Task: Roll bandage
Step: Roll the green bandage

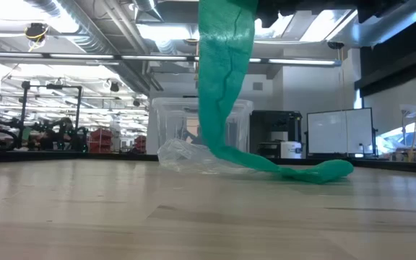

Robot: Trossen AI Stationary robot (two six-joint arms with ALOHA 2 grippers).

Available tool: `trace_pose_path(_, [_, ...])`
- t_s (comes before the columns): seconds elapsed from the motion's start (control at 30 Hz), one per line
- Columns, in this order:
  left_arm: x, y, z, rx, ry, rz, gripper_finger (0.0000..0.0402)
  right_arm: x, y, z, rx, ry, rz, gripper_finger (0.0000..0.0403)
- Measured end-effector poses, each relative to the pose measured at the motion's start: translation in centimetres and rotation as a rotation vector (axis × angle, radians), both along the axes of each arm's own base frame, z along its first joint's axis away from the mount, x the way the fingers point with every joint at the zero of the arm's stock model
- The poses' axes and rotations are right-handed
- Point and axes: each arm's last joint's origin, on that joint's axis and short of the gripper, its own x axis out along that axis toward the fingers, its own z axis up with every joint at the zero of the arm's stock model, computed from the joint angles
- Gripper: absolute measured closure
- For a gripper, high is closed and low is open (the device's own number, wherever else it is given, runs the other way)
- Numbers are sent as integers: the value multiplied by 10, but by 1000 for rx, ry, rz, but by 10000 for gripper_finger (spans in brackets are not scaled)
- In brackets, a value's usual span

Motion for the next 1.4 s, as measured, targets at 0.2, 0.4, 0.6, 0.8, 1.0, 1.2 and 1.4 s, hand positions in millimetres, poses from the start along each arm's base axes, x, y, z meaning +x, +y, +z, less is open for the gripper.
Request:
trace_pose_path(0.2, [-5,-17,4,43,-33,-138,399,0,-8,1,-122,-7,-68,386])
trace_pose_path(0.4, [-11,-38,4,80,-44,-345,399,-2,-33,7,-157,-19,-180,397])
trace_pose_path(0.6, [-11,-48,-10,15,73,-512,399,-2,-54,25,-198,-54,-241,398])
trace_pose_path(0.8, [-10,-47,-34,-146,279,-518,399,6,-54,58,-296,7,-241,397])
trace_pose_path(1.0, [-14,-38,-56,-276,455,-338,399,8,-47,94,-358,85,-228,399])
trace_pose_path(1.2, [-17,-23,-68,-344,512,-107,399,5,-19,114,-443,100,-172,400])
trace_pose_path(1.4, [-16,0,-75,-381,518,99,400,-1,16,113,-486,114,-89,400])
